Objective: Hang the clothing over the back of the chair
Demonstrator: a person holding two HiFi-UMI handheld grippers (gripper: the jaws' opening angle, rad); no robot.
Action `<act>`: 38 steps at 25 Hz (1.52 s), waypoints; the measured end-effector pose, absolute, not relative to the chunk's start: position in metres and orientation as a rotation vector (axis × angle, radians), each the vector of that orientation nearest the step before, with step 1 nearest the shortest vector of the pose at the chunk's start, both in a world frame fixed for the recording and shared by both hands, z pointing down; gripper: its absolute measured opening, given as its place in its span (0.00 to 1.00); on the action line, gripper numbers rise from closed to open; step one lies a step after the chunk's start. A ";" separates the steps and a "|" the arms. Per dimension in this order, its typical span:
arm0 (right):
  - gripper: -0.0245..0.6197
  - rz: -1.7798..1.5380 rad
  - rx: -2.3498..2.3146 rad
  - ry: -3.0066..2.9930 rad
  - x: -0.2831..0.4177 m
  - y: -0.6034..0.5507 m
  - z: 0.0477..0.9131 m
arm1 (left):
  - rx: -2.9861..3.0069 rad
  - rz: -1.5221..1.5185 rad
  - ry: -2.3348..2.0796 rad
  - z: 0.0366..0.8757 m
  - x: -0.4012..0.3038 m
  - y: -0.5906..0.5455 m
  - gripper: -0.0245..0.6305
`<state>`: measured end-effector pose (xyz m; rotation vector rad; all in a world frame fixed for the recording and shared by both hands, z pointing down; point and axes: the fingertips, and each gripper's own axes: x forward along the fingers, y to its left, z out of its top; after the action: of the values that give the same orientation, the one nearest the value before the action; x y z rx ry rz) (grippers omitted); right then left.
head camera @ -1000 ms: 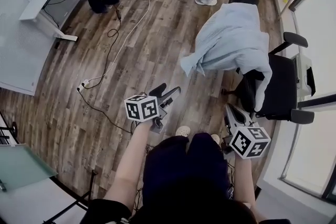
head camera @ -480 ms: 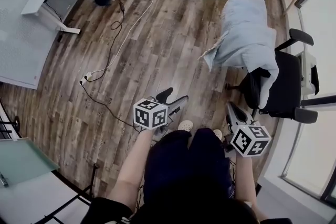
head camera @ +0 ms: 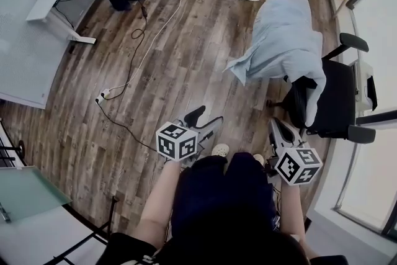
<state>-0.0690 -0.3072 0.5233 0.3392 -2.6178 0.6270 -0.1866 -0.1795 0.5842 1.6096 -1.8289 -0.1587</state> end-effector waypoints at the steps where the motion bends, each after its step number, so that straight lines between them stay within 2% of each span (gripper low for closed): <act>1: 0.04 0.620 0.337 -2.638 -0.070 -0.308 0.519 | 1.628 -0.158 -1.845 0.576 -0.187 -0.180 0.49; 12: 0.04 0.606 0.340 -2.777 -0.056 -0.309 0.489 | 1.788 -0.173 -1.945 0.507 -0.181 -0.192 0.13; 14: 0.04 0.613 0.365 -2.787 -0.052 -0.311 0.486 | 1.796 -0.178 -1.954 0.501 -0.182 -0.194 0.09; 18: 0.04 0.589 0.426 -2.795 -0.043 -0.315 0.482 | 1.806 -0.145 -2.003 0.495 -0.182 -0.198 0.05; 25: 0.04 0.456 0.544 -2.815 -0.027 -0.325 0.474 | 1.901 0.003 -2.067 0.477 -0.166 -0.213 0.05; 38: 0.04 0.339 0.506 -2.894 -0.032 -0.316 0.462 | 1.997 0.039 -2.108 0.463 -0.144 -0.224 0.05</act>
<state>-0.0324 -0.3156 0.4615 0.5063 -2.8937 0.3388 -0.1443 -0.2242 0.4629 1.9971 -2.1080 0.0386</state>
